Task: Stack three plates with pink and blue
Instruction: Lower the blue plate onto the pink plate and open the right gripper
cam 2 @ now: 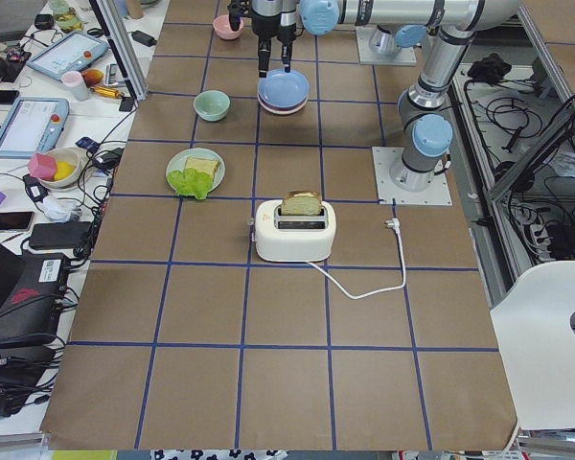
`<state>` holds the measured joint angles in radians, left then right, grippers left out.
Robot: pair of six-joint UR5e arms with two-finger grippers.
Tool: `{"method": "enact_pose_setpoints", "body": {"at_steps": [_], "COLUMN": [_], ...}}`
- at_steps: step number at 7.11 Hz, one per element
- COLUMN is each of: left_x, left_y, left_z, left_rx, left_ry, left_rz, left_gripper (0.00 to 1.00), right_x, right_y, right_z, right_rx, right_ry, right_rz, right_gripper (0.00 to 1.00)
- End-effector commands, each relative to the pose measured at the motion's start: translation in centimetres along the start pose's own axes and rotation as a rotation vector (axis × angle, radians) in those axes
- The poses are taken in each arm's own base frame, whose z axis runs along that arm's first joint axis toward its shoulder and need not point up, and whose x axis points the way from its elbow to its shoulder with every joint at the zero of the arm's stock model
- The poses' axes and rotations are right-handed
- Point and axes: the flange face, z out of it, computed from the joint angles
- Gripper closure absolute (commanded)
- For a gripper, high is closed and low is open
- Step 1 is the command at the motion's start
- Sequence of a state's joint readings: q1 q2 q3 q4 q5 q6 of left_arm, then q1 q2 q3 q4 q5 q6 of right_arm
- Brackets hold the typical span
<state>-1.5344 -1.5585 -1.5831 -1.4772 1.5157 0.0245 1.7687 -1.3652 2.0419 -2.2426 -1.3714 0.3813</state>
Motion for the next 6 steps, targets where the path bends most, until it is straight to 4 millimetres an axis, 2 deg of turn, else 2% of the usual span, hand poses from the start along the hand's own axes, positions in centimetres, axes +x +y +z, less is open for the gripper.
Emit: {"method": "enact_pose_setpoints", "body": {"at_steps": [1, 2, 3, 4, 6], "left_x": [0.0, 0.0, 0.0, 0.0, 0.0], "left_y": [0.0, 0.0, 0.0, 0.0, 0.0], "left_z": [0.0, 0.0, 0.0, 0.0, 0.0], "left_rx": [0.0, 0.0, 0.0, 0.0, 0.0], "left_ry": [0.0, 0.0, 0.0, 0.002, -0.001], "left_rz": [0.0, 0.0, 0.0, 0.0, 0.0], "left_gripper": [0.0, 0.0, 0.0, 0.0, 0.0], "right_x": [-0.2, -0.9, -1.4, -1.8, -2.9], "right_y": [0.1, 0.3, -0.1, -1.0, -3.0], "right_z": [-0.1, -0.3, -1.2, -2.6, -6.6], "right_rx": [0.003, 0.029, 0.063, 0.093, 0.119], "right_ry": [0.0, 0.004, -0.005, -0.015, -0.023], "right_rz": [0.043, 0.044, 0.027, 0.02, -0.014], "right_gripper": [0.28, 0.2, 0.2, 0.19, 0.17]}}
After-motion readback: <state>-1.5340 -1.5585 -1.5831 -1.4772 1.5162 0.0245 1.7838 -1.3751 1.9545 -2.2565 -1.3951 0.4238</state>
